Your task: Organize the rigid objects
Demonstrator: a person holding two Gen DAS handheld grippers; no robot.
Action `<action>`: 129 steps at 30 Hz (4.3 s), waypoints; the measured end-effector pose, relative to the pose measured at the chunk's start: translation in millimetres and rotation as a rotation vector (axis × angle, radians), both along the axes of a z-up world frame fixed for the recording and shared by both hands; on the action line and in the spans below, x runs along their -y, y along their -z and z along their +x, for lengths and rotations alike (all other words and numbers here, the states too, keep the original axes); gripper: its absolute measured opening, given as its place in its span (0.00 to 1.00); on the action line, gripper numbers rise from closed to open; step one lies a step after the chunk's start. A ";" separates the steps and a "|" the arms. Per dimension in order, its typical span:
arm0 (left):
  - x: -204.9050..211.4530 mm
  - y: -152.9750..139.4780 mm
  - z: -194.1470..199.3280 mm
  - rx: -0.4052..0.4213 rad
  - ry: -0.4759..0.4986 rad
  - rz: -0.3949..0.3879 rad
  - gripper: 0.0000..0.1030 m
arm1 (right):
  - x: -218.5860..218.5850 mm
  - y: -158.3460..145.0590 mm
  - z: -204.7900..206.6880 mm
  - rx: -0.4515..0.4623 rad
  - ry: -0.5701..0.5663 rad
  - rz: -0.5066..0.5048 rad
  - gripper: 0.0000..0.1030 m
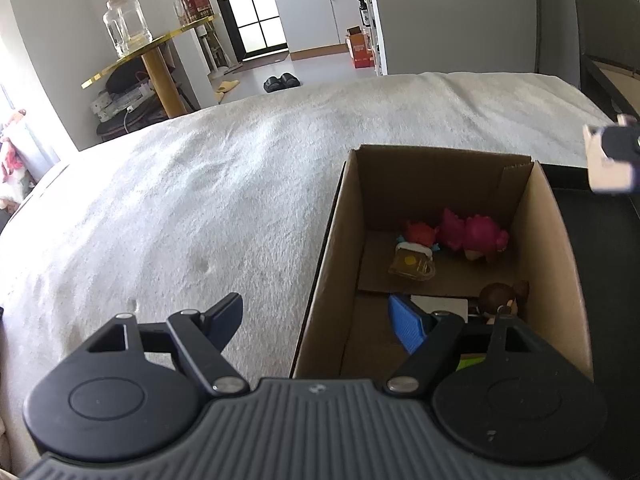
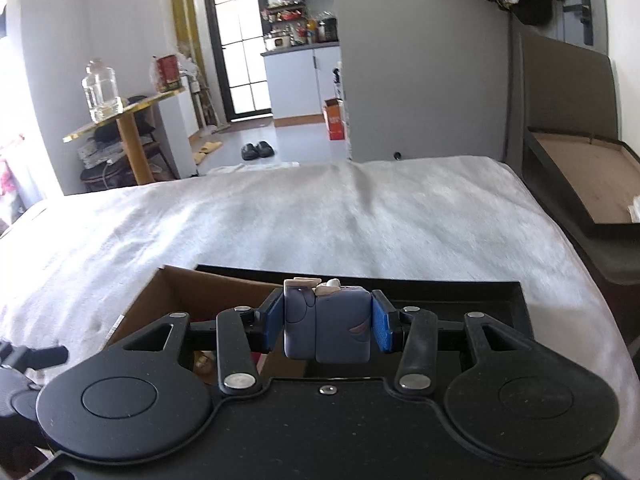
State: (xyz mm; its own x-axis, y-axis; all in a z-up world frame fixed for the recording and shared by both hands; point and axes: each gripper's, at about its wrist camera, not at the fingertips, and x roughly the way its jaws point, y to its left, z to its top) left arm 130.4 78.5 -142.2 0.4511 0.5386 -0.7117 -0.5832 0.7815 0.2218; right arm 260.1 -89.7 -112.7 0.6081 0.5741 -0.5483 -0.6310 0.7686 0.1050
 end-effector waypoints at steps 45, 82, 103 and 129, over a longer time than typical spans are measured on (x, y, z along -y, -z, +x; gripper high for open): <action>-11.4 9.7 -11.5 0.077 0.044 -0.070 0.13 | -65.0 29.4 -32.2 -0.044 -0.127 -0.078 0.44; 4.0 -13.8 -3.9 -0.025 0.068 -0.060 0.30 | 37.4 21.8 -13.2 -0.150 -0.042 -0.049 0.48; 25.8 -77.0 -36.0 0.038 0.170 -0.115 0.76 | 100.0 -22.8 -25.9 -0.126 0.012 -0.019 0.82; 52.3 -130.0 -104.1 0.158 0.322 -0.173 0.91 | 125.9 -73.4 -83.2 -0.065 -0.114 0.015 1.00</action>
